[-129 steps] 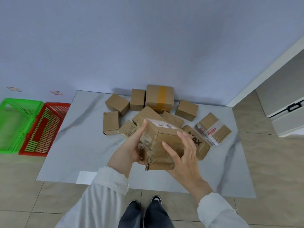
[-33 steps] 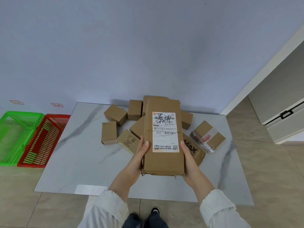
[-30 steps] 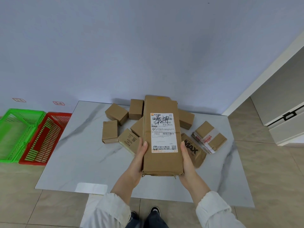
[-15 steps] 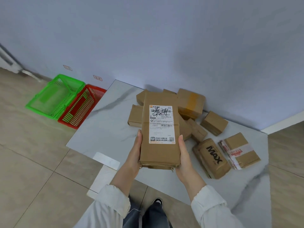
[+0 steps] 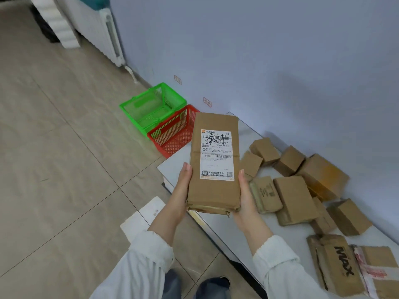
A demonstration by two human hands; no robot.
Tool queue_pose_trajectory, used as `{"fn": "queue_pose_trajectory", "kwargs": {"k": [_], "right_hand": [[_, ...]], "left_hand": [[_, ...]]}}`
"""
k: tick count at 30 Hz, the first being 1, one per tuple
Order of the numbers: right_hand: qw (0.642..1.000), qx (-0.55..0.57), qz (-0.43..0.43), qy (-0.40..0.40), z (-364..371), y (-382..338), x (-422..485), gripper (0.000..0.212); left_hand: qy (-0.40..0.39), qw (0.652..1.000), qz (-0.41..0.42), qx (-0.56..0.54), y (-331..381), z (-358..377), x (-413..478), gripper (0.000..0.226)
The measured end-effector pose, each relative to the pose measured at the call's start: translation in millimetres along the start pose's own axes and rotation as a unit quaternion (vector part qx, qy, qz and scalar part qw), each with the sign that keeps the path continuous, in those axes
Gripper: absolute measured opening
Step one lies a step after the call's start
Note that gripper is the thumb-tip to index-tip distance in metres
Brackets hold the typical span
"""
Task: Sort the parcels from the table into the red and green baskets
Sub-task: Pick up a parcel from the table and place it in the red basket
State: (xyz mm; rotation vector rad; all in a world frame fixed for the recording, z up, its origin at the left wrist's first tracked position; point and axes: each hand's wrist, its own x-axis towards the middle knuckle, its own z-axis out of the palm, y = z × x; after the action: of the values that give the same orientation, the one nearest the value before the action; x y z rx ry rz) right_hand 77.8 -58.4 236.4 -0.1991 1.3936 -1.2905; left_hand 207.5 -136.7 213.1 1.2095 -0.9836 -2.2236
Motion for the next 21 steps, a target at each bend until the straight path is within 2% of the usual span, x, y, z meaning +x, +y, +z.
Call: {"fn": "queue_pose_trajectory", "kwargs": {"k": [2, 4, 7, 8, 15, 21], "right_hand": [[1.0, -0.011, -0.001, -0.011, 35, 6, 13, 0.047], [0.999, -0.02, 0.0, -0.03, 68, 11, 26, 0.051], [0.999, -0.019, 0.007, -0.046, 110, 17, 43, 0.051], [0.999, -0.014, 0.012, -0.051, 122, 20, 49, 0.05], [0.997, 0.004, 0.029, -0.067, 187, 17, 111, 0.04], [0.998, 0.037, 0.031, -0.05, 232, -11, 190, 0.038]], "left_hand": [[0.034, 0.999, 0.02, -0.023, 10, -37, 2, 0.083], [0.055, 0.997, 0.045, -0.029, 20, -70, 5, 0.071], [0.071, 0.995, 0.034, -0.06, 38, -107, 6, 0.043], [0.079, 0.994, 0.03, -0.071, 42, -118, 8, 0.041], [0.1, 0.991, 0.029, -0.089, 86, -181, 52, 0.042], [0.088, 0.994, 0.029, -0.056, 145, -215, 116, 0.043]]}}
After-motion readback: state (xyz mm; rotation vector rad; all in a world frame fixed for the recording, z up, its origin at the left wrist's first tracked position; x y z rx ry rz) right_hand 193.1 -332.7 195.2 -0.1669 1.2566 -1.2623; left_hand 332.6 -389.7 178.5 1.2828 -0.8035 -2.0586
